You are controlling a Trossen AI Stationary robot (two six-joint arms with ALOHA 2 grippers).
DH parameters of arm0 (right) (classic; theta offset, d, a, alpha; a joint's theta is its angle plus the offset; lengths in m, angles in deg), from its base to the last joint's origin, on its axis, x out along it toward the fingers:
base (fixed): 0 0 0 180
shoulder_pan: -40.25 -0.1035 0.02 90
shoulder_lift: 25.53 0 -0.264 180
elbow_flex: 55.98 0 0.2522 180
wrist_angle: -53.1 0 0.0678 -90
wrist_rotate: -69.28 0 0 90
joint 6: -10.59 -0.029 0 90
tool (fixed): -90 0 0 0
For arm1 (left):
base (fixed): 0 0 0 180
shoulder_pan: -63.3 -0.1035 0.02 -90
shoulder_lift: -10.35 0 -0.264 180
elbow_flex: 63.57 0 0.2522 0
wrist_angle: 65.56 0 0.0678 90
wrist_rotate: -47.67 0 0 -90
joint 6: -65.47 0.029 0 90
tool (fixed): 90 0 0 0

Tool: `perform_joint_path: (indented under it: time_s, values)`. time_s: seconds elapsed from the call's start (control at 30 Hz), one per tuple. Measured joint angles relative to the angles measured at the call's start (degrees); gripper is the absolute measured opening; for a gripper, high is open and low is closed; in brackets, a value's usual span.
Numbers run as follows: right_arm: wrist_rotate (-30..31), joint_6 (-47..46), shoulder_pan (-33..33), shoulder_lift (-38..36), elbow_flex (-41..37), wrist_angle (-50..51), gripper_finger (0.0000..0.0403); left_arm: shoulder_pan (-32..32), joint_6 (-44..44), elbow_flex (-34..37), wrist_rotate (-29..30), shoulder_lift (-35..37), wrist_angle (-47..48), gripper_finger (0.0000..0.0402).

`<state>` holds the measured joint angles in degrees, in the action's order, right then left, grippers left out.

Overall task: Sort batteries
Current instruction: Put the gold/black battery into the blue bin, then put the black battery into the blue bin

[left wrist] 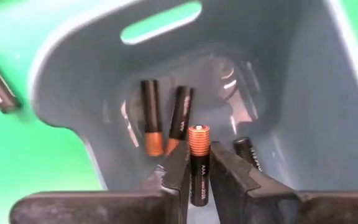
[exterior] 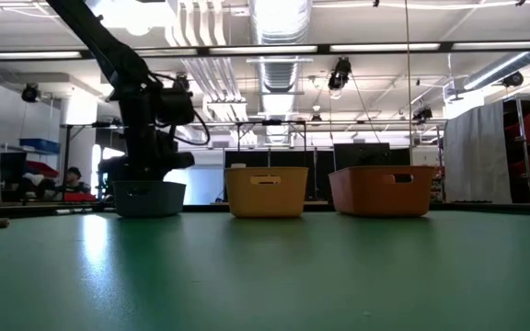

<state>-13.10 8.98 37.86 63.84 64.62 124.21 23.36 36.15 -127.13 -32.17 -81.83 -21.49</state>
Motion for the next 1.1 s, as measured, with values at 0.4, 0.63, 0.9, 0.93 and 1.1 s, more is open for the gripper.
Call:
perform_joint_path:
  time_s: [0.4, 0.63, 0.9, 0.93, 1.1]
  values:
    - [0.09, 2.22, 0.05, 0.0, -0.44, -0.86, 0.0013, 5.92, 1.64, 0.07, -2.05, 17.44, 2.3, 0.0134]
    - [0.6, 1.16, 0.05, 0.0, -1.54, -0.99, 0.0013, 25.73, -2.03, 1.68, -6.24, 26.22, 4.97, 0.0143]
    - [1.6, 0.17, 0.04, 0.0, -1.6, -6.44, 0.0013, 51.08, -10.25, 3.11, 0.0, 26.52, 7.71, 0.0142]
    - [1.6, 0.17, 0.05, 0.0, -1.55, -7.18, 0.0013, 52.55, -11.42, 2.97, 1.1, 26.42, 7.51, 0.0142]
    - [1.6, 0.26, 0.05, 0.0, -1.37, -6.75, 0.0013, 55.49, -12.6, 2.62, 5.79, 26.66, 5.43, 0.0142]
